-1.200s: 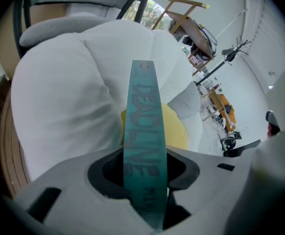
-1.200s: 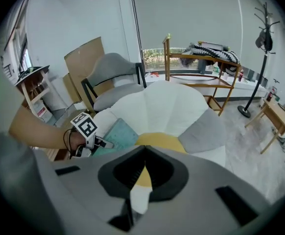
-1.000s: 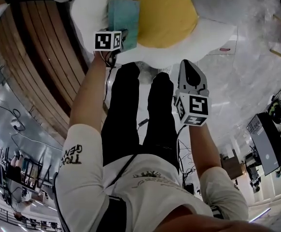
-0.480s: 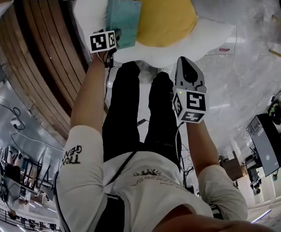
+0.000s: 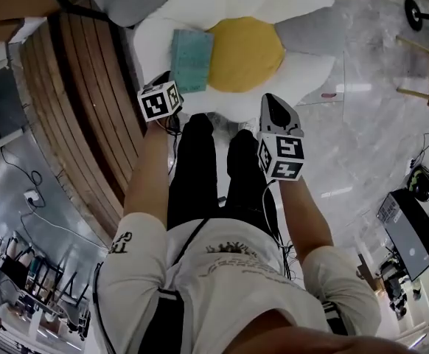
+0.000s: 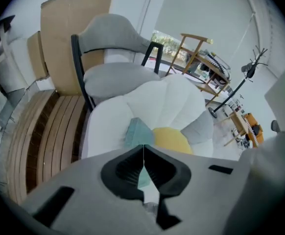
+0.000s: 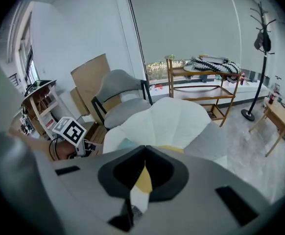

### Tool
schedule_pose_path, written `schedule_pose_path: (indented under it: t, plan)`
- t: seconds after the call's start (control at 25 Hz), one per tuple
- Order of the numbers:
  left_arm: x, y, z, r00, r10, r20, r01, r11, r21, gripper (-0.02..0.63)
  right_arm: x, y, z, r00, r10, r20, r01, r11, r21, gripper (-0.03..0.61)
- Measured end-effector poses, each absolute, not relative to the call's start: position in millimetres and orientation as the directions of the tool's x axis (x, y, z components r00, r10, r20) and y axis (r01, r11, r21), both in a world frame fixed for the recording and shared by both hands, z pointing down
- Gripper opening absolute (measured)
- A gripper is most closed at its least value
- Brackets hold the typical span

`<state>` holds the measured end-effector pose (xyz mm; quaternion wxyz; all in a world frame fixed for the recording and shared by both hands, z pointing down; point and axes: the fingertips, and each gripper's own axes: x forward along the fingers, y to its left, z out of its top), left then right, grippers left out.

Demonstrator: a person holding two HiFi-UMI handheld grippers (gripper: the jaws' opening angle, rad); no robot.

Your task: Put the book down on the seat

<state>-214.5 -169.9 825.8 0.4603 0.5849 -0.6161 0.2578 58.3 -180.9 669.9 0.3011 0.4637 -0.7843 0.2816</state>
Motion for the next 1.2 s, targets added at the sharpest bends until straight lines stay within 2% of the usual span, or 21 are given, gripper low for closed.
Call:
schedule_pose_path:
  t: [0.2,0.68,0.96,1.2]
  plan:
    - [-173,-181,729,0.168,-0.559,0.812,-0.962,0.086,0.258,0.021,56,-198,608,-0.405,-0.588,0.7,-0.892,0.423,-0.161,0.028]
    - [-108,-270,478,0.234,-0.804,0.546,-0.96,-0.101,0.263,0.021,57,-286,444,-0.406,-0.785,0.469,-0.91,0.395,-0.126,0.028]
    - [-73,-281,371,0.248,-0.865,0.436,-0.967,-0.199,0.157,0.021,46,-307,346,-0.433,-0.848,0.307,-0.901,0.421,-0.108,0.028]
    - [-63,-289,269,0.259,-0.922,0.289,-0.965,-0.237,0.109,0.021,59,-300,261,-0.423,-0.895,0.137,-0.906,0.415,-0.083,0.028]
